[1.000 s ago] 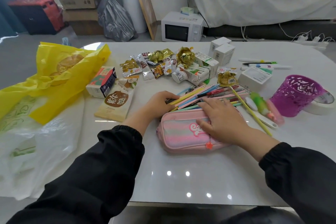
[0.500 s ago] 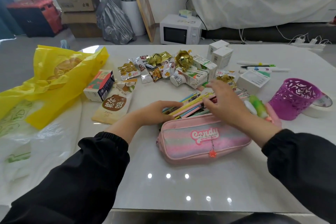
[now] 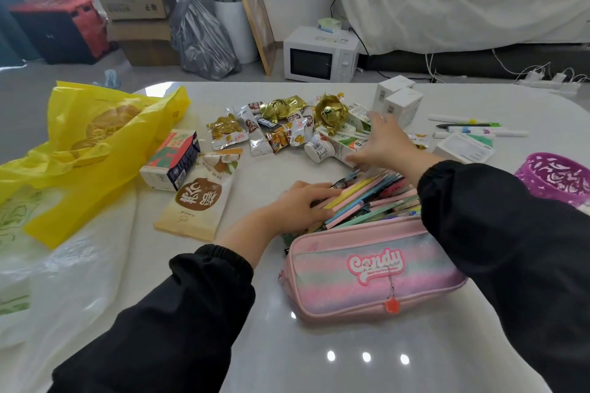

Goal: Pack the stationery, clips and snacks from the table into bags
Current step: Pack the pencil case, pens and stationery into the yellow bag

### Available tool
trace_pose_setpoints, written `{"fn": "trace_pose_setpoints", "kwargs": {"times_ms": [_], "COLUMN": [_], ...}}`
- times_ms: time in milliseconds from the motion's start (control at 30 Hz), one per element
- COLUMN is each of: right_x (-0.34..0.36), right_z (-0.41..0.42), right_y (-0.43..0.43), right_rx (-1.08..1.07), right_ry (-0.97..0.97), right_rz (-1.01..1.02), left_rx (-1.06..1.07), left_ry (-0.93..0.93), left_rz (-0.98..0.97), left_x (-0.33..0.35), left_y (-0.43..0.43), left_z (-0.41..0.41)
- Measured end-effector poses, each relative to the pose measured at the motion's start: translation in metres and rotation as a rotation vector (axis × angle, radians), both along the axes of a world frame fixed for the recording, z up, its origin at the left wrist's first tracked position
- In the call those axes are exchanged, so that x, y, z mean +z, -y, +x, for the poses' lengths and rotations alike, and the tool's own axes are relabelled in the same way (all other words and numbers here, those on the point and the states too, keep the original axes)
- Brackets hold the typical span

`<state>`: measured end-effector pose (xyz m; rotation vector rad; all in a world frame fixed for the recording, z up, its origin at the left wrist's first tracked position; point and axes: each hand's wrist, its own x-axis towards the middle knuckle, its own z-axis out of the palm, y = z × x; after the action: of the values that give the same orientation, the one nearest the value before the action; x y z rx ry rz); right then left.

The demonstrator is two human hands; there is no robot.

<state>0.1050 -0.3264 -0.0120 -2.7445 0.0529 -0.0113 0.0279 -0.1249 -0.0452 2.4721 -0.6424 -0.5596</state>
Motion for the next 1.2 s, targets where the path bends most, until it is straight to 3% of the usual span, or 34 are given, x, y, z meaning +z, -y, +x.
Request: {"fn": "trace_pose_setpoints", "kwargs": {"times_ms": [333, 500, 567, 667, 833, 900, 1000, 1100, 1200], "right_x": [0.005, 0.011, 0.013, 0.009, 0.016, 0.024, 0.030, 0.020, 0.008], "right_z": [0.007, -0.005, -0.006, -0.002, -0.006, -0.004, 0.001, 0.004, 0.004], "right_y": [0.005, -0.019, -0.034, -0.049, -0.059, -0.050, -0.022, -0.001, -0.002], "right_rx": [0.052, 0.178, 0.195, 0.161, 0.129, 0.130, 0.054, 0.037, 0.044], "right_ry": [0.045, 0.312, 0.190, -0.011, -0.203, -0.055, 0.182, -0.006, -0.048], "right_rz": [-0.025, -0.209, -0.173, 0.034, 0.694, 0.550, 0.053, -0.259, -0.302], "left_rx": [0.122, 0.109, 0.107, 0.115, 0.117, 0.117, 0.118, 0.106, 0.107], "left_ry": [-0.048, -0.024, -0.026, -0.013, 0.030, 0.023, 0.022, 0.046, 0.055], "left_rz": [-0.047, -0.050, -0.055, -0.063, -0.080, -0.086, -0.088, -0.084, -0.110], "left_x": [-0.001, -0.003, -0.004, -0.007, -0.007, -0.008, -0.008, -0.009, -0.014], "left_y": [0.002, 0.001, -0.001, -0.002, -0.002, -0.002, -0.002, -0.003, -0.007], "left_z": [-0.005, -0.009, -0.009, -0.010, -0.014, -0.014, -0.013, -0.012, -0.011]}}
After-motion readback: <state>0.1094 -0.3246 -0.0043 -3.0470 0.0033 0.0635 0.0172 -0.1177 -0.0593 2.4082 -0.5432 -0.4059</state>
